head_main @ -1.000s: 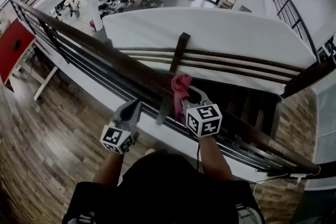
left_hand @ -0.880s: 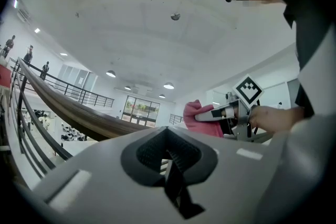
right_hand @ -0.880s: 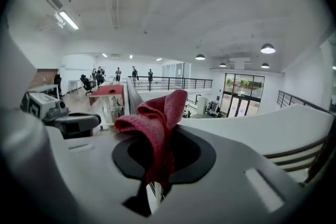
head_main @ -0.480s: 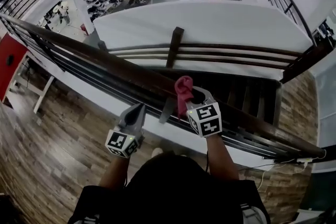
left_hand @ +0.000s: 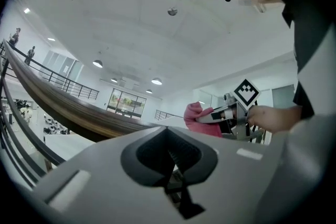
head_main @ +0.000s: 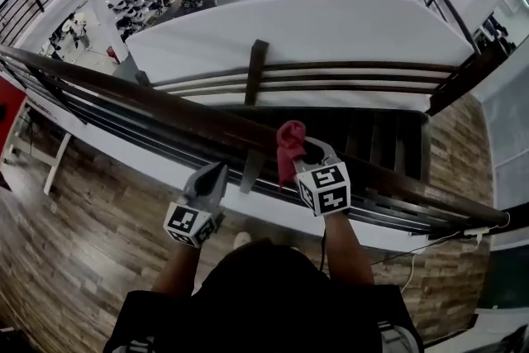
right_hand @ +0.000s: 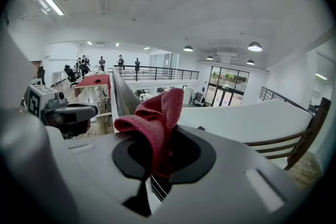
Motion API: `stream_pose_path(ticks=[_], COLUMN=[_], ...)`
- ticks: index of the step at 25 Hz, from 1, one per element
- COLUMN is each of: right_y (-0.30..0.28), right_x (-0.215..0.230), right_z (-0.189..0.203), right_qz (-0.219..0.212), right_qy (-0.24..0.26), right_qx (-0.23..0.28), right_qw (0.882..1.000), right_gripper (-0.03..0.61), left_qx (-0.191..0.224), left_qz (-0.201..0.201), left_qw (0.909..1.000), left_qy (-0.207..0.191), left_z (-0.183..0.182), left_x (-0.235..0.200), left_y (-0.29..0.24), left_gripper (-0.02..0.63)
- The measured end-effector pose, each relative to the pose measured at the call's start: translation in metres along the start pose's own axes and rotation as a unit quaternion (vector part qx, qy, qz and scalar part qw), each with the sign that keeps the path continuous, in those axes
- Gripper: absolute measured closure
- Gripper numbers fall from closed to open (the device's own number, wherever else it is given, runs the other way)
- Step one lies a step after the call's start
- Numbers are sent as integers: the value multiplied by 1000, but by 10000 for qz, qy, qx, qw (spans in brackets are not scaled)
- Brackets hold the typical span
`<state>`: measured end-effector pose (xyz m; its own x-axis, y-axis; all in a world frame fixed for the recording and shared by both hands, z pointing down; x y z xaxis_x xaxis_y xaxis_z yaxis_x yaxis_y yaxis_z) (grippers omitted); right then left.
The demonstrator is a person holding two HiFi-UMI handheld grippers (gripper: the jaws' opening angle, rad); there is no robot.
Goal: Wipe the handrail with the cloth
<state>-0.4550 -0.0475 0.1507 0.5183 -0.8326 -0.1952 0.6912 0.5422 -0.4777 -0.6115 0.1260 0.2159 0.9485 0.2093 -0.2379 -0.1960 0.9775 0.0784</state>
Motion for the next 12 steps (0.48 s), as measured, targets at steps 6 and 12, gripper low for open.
stream_pose_path(ticks=[6, 12], right_y=[12, 33], right_x=[23, 57], right_z=[19, 38], right_qz=[204, 362], right_qy=[-118, -353], right_qx=[25, 17], right_qw=[9997, 9987], right_gripper=[531, 531], left_qx=[-120, -131], left_qz=[333, 560], left_qw=[9992, 9980], left_qy=[-162, -264], left_z=[4, 1], left_x=[23, 53], left_y=[-23, -47], left_gripper=[615, 614])
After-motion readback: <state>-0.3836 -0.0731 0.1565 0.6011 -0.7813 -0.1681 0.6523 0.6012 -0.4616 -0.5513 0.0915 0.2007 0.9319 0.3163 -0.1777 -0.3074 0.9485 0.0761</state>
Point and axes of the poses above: the fingertips, and each gripper's own axes: y backward along the fingers, x to its right, z out of its underside, the point moved 7 cm from there along y, backward along the fingers, and after that the axes turned 9 degrees about z, right-handed, at the moved point
